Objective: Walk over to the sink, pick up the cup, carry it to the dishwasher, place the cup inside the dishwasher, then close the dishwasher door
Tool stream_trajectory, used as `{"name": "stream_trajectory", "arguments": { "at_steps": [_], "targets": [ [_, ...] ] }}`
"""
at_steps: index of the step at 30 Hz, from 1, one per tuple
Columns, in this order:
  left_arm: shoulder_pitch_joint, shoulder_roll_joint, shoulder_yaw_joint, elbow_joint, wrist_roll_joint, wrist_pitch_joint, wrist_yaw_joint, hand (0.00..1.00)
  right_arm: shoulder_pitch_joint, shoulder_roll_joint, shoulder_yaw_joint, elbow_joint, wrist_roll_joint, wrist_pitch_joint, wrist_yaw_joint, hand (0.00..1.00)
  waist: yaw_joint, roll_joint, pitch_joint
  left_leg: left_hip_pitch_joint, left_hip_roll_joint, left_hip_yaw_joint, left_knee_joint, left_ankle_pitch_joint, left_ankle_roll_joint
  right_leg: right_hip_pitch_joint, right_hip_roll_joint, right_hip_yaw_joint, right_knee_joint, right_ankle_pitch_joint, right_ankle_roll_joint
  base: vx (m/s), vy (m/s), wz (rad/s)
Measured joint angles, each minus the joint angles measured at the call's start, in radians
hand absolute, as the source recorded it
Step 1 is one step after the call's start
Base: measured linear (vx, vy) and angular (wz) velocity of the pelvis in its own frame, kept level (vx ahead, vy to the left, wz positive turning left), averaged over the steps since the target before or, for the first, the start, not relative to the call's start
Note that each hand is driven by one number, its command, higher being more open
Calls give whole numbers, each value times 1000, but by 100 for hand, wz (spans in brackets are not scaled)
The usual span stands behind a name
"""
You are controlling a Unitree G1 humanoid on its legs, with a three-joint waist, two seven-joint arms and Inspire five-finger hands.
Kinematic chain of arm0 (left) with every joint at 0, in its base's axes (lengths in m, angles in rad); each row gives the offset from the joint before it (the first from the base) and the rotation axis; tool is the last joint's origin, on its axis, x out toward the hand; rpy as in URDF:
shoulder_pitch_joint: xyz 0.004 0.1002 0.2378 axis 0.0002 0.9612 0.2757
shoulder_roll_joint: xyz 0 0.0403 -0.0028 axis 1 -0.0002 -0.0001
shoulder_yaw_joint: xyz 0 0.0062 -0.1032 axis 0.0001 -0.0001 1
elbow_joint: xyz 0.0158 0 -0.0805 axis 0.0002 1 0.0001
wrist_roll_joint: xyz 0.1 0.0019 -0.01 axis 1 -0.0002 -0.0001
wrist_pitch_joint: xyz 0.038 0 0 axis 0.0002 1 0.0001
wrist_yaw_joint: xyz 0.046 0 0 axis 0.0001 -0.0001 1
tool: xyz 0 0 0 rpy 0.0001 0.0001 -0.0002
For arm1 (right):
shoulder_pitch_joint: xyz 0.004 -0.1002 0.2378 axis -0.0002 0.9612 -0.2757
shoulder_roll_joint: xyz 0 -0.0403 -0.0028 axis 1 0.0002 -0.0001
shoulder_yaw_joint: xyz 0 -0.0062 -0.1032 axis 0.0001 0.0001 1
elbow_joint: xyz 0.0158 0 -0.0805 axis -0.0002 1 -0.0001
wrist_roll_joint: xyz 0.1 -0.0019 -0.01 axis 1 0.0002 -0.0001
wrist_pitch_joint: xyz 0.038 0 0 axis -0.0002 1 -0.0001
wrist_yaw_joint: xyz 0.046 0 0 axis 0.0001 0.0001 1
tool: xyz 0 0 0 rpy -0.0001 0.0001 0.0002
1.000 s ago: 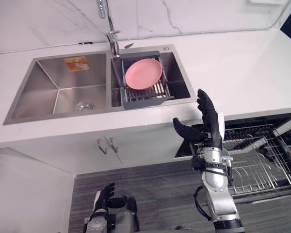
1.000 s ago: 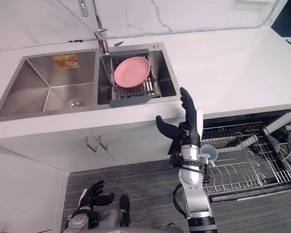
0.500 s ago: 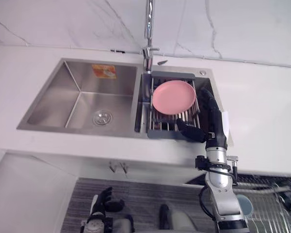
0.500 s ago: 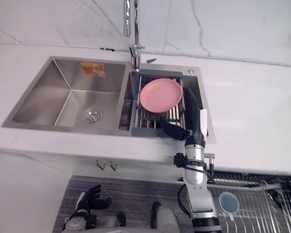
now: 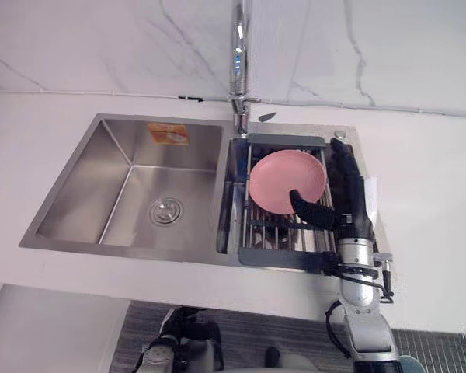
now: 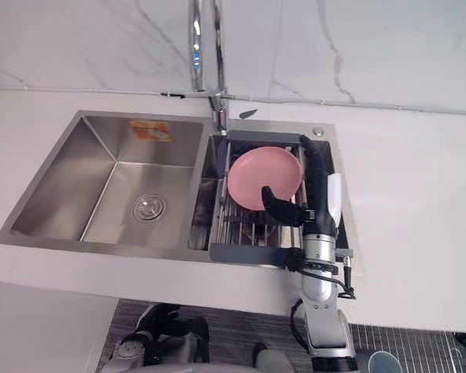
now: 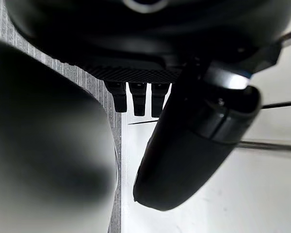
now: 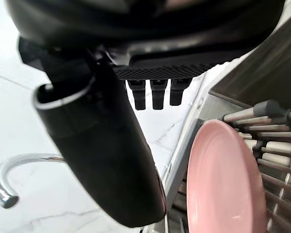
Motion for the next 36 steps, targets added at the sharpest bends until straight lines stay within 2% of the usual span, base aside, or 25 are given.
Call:
{"name": "stream_trajectory", "arguments": {
  "at_steps": [2, 6, 7, 11, 16, 27, 36],
  "targets": [
    [0, 2, 4, 20, 4, -23, 28, 90, 39, -12, -2, 1, -10, 2, -1, 90, -6, -7, 3, 34, -7, 12, -56, 23, -11, -2, -1, 27, -10, 0, 1, -115, -18, -36],
    [1, 2, 3, 35, 41, -63, 47, 90, 83, -27, -6, 9, -40, 10, -1, 90, -11, -15, -2, 65, -21, 12, -149, 76, -9, -18, -1, 49, -30, 9, 12, -76, -15, -25],
    [22, -14, -9, 57, 78, -92, 49, 90, 101, -25, -21, 51, -70, 18, 1, 90, -10, 9, -66, 101, -33, -10, -236, 120, 3, -1, -1, 34, -51, 36, 9, 0, 0, 0],
    [22, -14, -10, 58, 78, -93, 49, 90, 101, -25, -21, 51, -70, 18, 1, 90, -10, 7, -66, 104, -36, -11, -243, 123, 2, -1, -2, 33, -51, 36, 9, 0, 0, 0],
    [27, -8, -9, 57, 80, -101, 47, 90, 100, -11, -21, 101, -70, 27, 0, 90, -4, -6, -75, 140, -43, -19, -330, 170, 4, 3, -3, 12, -61, 36, 10, 3, -6, 4],
    [27, -7, -10, 59, 100, -96, 34, 90, 72, -4, -38, 139, -118, 60, -6, 90, -4, -13, -84, 142, -50, -32, -330, 173, 8, 16, -16, -35, -73, 34, 19, 0, -4, 4],
    [27, -7, -11, 60, 101, -96, 33, 90, 49, -122, -44, 145, -197, 68, -6, 90, -8, -12, -85, 143, -51, -47, -330, 173, 8, 30, -17, -55, -82, 35, 20, 6, -13, 5]
  ]
}}
